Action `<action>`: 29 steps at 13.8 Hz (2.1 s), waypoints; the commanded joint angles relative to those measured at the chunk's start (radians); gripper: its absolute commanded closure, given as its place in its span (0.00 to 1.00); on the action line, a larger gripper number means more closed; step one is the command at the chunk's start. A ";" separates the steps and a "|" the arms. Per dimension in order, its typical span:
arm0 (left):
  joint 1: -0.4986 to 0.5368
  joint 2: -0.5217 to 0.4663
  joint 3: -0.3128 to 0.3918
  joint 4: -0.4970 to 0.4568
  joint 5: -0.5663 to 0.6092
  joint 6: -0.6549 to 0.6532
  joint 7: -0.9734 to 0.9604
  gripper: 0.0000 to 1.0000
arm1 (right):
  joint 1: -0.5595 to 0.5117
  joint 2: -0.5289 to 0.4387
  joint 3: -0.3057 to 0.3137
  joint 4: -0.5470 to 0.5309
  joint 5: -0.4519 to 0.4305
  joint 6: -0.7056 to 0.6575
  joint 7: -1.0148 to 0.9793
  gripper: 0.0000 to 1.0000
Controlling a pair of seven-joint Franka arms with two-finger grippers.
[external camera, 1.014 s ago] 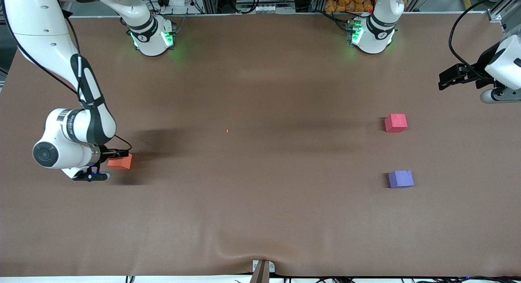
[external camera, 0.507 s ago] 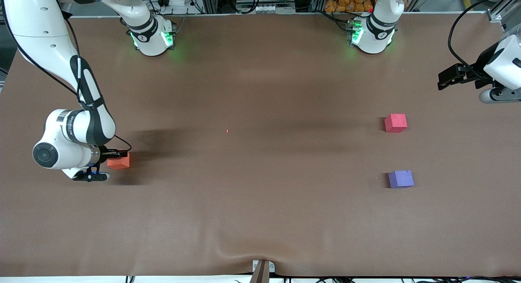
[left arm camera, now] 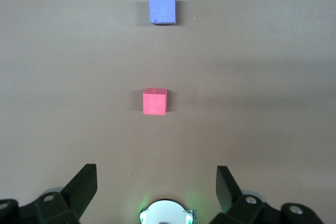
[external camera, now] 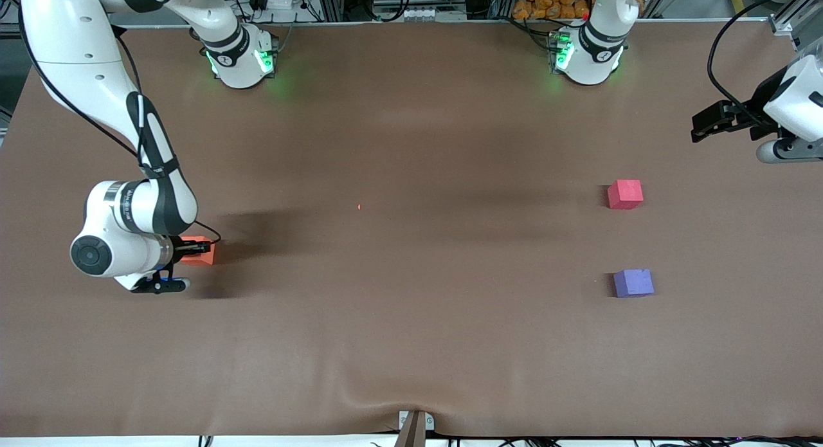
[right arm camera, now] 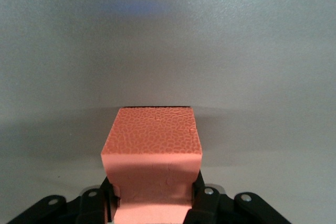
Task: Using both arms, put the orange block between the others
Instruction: 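Carry the orange cube with the right gripper toward the table middle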
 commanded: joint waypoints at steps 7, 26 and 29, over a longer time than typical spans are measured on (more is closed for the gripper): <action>0.002 -0.004 -0.005 0.002 0.006 0.007 -0.001 0.00 | 0.015 0.016 0.114 0.158 0.125 -0.222 0.051 1.00; 0.002 -0.004 -0.006 0.000 0.006 0.007 0.001 0.00 | 0.599 0.123 0.157 0.206 0.142 -0.004 0.737 0.00; 0.001 -0.002 -0.006 -0.001 0.006 0.007 0.001 0.00 | 0.575 0.114 0.154 0.267 0.145 -0.024 0.729 0.00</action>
